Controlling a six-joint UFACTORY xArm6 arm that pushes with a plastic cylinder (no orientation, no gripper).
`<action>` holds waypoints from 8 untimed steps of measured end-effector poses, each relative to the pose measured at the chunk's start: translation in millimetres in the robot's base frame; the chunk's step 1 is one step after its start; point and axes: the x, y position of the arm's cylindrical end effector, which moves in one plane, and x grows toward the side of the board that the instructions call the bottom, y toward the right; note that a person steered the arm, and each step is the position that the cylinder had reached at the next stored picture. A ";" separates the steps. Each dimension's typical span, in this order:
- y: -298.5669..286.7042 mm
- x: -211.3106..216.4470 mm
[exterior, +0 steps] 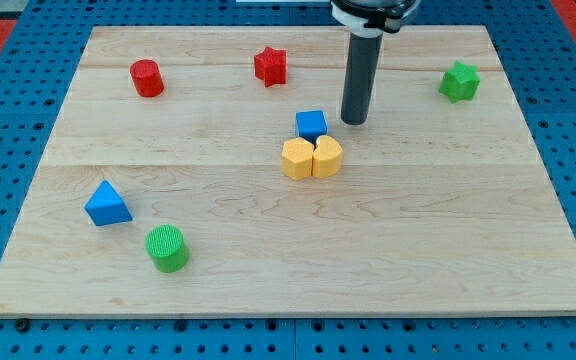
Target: Move green circle a bit up
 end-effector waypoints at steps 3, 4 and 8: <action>-19.8 2.1; -7.2 -10.2; 45.5 206.5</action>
